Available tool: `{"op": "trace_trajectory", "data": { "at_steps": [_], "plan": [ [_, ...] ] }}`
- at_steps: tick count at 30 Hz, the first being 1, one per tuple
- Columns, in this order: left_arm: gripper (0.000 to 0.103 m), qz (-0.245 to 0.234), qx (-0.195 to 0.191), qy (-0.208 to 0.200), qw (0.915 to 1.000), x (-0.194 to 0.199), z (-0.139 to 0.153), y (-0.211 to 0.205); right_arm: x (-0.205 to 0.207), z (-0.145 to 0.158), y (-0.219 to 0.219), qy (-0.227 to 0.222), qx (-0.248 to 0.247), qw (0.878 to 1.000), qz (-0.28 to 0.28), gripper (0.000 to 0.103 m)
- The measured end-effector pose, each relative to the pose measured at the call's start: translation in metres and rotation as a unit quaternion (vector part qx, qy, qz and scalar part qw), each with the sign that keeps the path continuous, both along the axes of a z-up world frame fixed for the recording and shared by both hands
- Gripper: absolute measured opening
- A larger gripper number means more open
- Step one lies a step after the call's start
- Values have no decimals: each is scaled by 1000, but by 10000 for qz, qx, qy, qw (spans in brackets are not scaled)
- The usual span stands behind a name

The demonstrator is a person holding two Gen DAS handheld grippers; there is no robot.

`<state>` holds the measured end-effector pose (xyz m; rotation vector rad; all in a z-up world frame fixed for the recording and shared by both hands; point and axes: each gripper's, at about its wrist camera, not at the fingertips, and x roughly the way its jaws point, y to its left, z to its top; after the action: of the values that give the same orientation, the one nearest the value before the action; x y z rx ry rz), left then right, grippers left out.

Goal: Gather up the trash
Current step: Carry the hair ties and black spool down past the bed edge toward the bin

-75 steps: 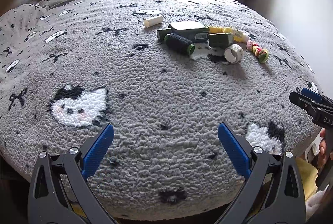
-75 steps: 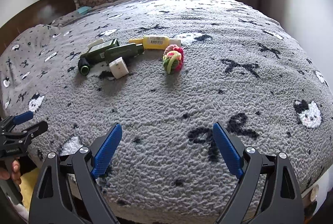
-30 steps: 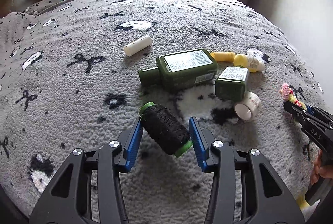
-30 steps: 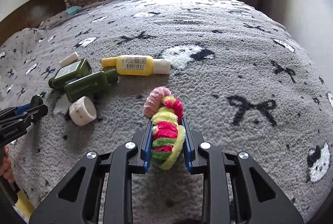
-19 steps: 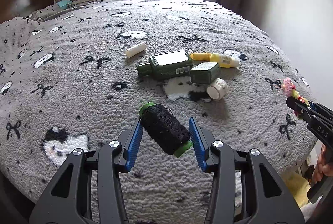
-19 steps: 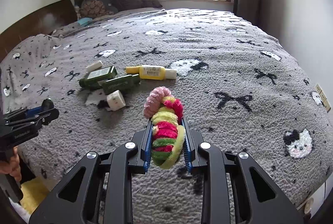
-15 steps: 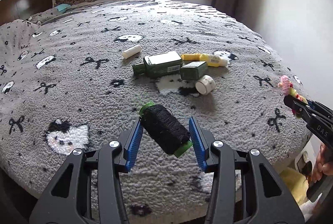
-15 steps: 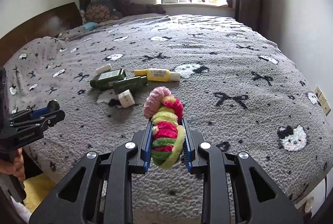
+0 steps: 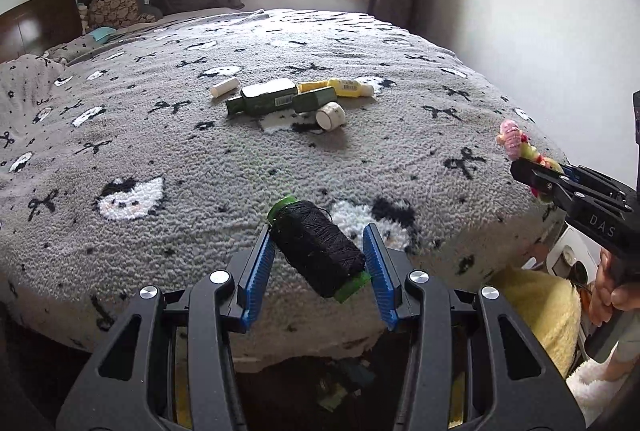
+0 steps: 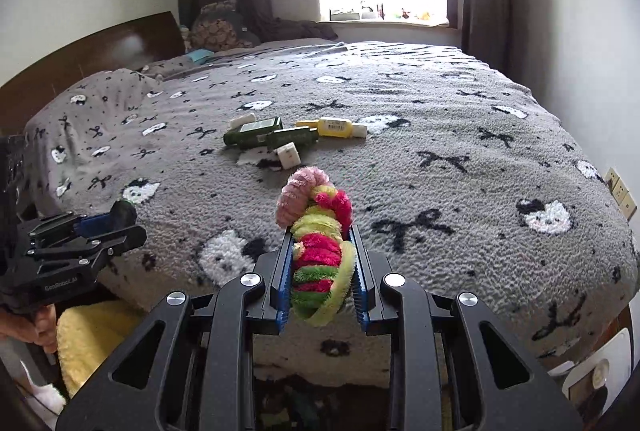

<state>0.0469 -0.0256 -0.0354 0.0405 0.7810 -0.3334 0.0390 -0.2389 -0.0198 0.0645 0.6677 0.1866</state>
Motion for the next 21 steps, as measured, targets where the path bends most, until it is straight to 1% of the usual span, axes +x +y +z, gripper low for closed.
{"op": "trace_trajectory", "data": {
  "at_steps": [7,14,17,21],
  "plan": [
    [43,-19,-43,317,9995,-28,-26,9,-24,-29,11,427,178,9988,158,26],
    [43,-51,15,889,9960,-44,-71,15,-42,-58,22,898,161,9954,309,26],
    [43,-72,144,1072,9941,-49,-90,13,-48,-76,27,1179,98,9922,389,26],
    [43,-216,225,1449,9890,-52,-121,6,-52,-102,32,1588,85,9861,482,26]
  ]
}}
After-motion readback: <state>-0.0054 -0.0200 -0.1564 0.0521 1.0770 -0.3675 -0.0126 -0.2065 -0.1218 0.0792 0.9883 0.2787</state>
